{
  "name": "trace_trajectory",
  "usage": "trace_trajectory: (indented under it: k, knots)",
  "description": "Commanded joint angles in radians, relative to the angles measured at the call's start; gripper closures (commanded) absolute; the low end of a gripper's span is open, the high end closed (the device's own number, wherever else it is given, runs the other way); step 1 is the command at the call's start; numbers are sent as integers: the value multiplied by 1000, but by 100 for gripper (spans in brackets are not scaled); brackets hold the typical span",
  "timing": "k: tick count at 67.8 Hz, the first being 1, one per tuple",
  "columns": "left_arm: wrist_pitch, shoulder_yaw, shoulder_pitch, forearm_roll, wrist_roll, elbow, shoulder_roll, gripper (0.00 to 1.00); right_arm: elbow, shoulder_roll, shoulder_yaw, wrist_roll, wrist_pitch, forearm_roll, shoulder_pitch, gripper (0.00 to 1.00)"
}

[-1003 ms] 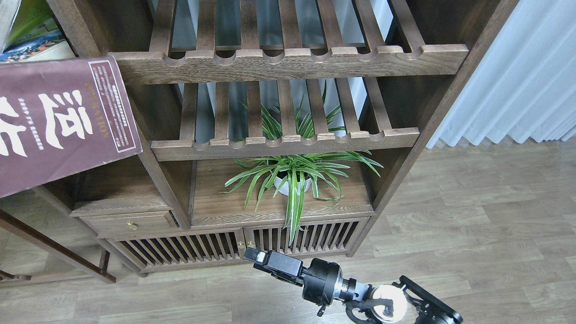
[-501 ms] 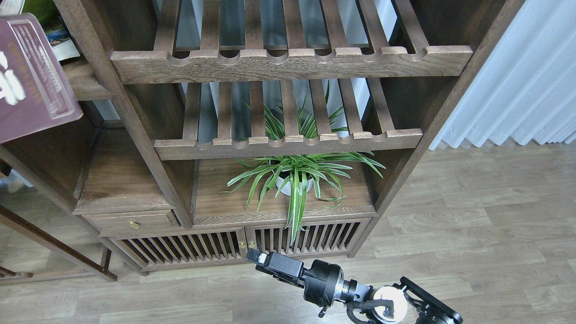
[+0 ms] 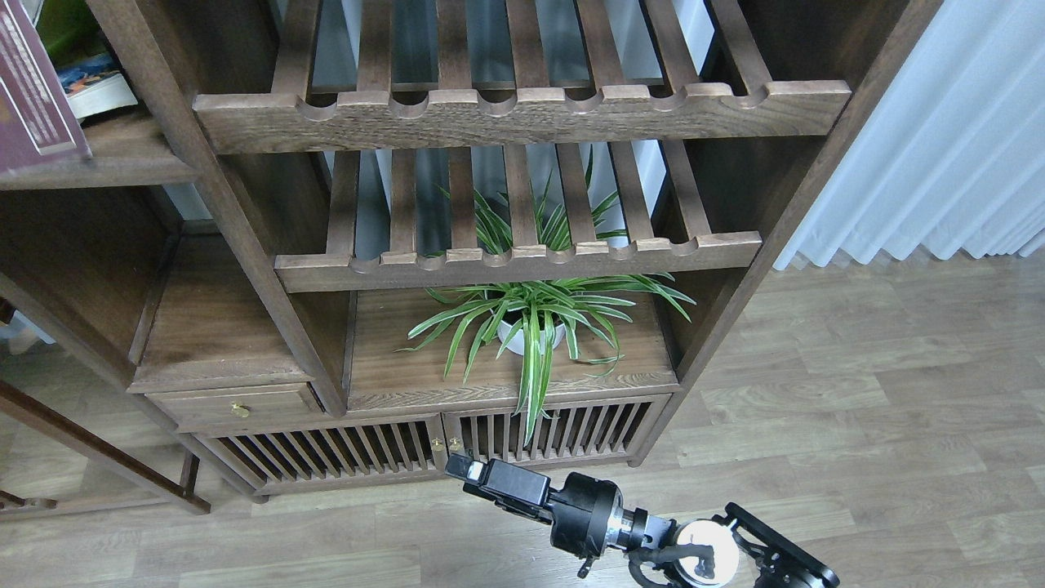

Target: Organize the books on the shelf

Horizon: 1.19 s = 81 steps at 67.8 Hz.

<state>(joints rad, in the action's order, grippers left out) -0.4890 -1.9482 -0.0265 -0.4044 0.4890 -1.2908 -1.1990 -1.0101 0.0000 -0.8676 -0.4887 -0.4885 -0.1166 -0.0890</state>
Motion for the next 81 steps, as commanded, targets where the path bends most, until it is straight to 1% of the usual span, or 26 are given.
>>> trace_trajectory:
  k: [1,10,25,26,35,48,58,65,72,74,81]
  knots:
    - [0,47,-73,2,0,21,-25,100,-1,0,-2,0,0,0,0,1]
    - [0,106,-159,4,0,53,-43,100,1,0,-2,0,0,-2,0,1]
    - [0,322,-435,18,0,140,-59,100,1,0,-4,0,0,-2,0,1]
    - [0,378,-498,16,0,159,-66,100,-1,0,-4,0,0,-2,0,1]
    - [0,503,-618,18,0,195,-67,100,-1,0,-4,0,0,-2,2,1]
    - [0,646,-773,18,0,261,-67,100,1,0,-7,0,0,-3,3,1]
    - [0,741,-868,18,0,321,-57,100,-1,0,-13,0,0,-3,3,1]
    - [0,782,-914,19,0,350,-53,100,-1,0,-13,0,0,-2,3,1]
    - [0,804,-946,36,0,378,-48,100,-1,0,-13,0,0,-3,3,1]
    - [0,810,-971,65,0,410,-37,100,-1,0,-13,0,0,-2,3,1]
    - [0,811,-1000,98,0,439,-2,100,-1,0,-13,0,0,-2,3,1]
